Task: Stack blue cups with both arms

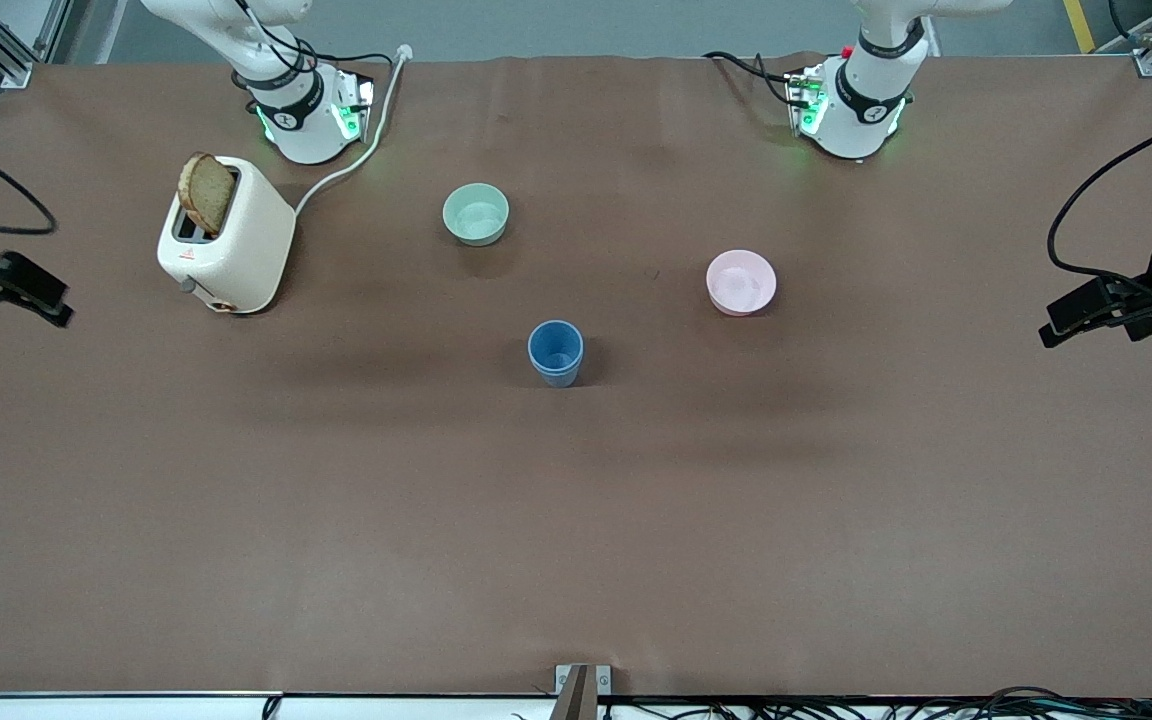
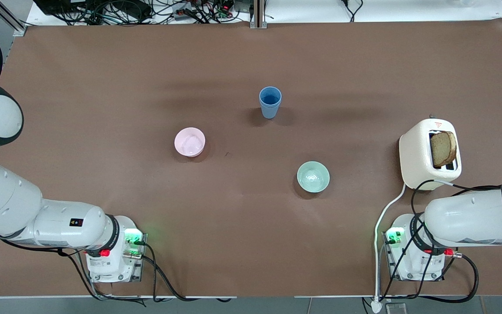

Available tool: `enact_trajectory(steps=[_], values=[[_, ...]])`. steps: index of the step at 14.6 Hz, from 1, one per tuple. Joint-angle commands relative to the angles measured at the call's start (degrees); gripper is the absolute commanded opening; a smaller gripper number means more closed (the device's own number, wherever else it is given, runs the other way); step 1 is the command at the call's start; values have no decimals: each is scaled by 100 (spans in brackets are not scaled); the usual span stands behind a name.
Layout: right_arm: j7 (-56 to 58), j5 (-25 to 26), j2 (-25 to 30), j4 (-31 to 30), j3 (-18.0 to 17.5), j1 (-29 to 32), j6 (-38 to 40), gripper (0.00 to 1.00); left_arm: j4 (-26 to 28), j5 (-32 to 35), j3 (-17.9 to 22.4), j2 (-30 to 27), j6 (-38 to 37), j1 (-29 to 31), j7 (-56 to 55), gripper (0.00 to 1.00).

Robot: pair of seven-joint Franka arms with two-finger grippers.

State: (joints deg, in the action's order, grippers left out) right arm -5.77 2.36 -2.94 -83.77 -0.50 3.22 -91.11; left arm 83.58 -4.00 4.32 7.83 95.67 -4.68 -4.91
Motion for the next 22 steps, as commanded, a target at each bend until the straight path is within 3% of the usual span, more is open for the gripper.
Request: enact_trajectory(steps=[1,8,14,17,22], values=[[155,-428,74,396,426,-50,636,100,132,110,-28,-150,39,11,-54,100],[920,-534,750,266,867,-50,1349,100,35,119,-45,-186,-101,29,-37,100],[999,-526,733,283,806,-24,1297,100,-53,374,-54,-212,-382,38,129,100],[1200,-473,707,291,490,213,1280,100,-35,330,-45,-221,-585,55,218,100],[1289,-455,681,300,480,152,1306,100,-44,330,-54,-247,-611,38,227,100]])
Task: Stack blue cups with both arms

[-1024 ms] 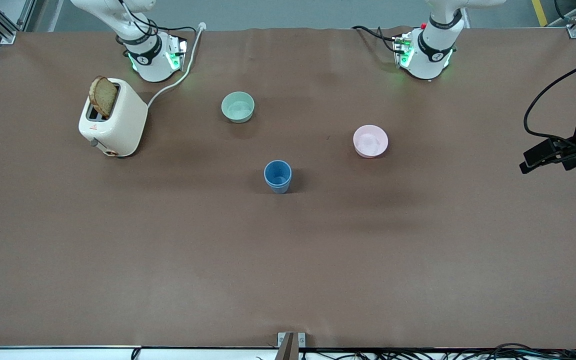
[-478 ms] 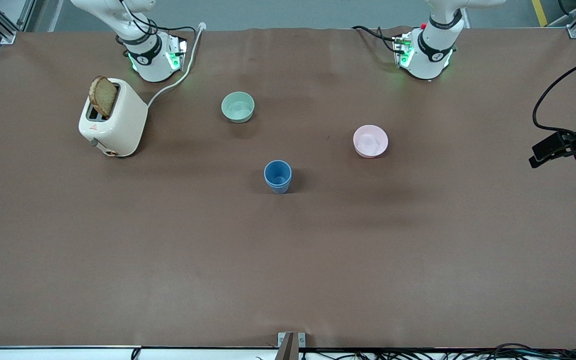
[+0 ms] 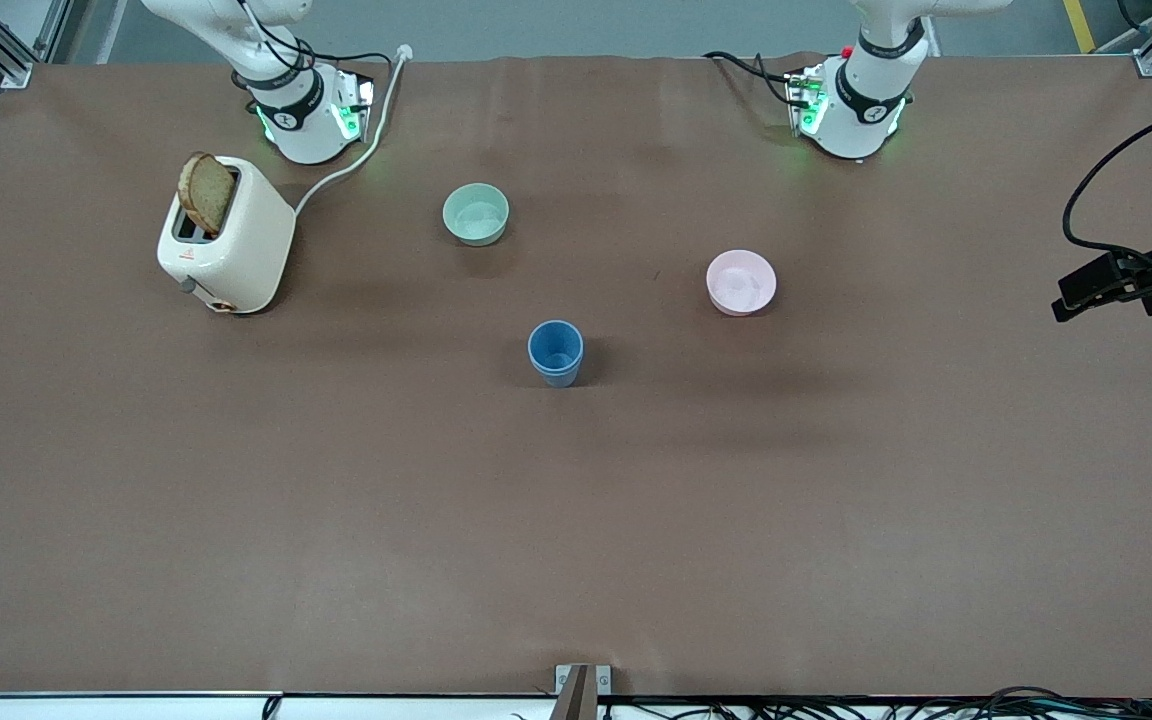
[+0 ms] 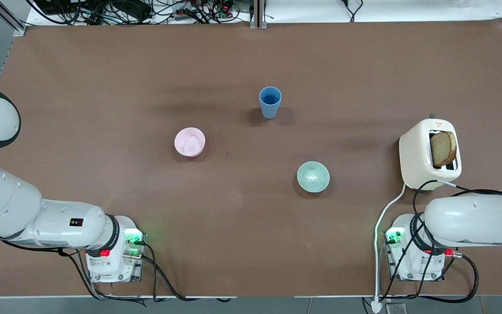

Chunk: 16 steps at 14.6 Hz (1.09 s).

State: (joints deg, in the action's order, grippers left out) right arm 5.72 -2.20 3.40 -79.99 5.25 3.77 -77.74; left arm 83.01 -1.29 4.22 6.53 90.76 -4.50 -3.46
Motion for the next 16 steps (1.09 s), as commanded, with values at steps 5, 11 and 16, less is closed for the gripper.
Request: enact_trajectory(steps=[5,11,16], values=[[307,18,-111,-61,-94,80,-39,100,14,59,-45,-169,-146,19,91,100],[254,229,-182,-87,-121,9,-179,100,-4,59,-220,-178,-85,116,-32,100],[237,255,-182,-131,-112,18,-286,100,-13,68,-247,-178,-128,98,-41,100]])
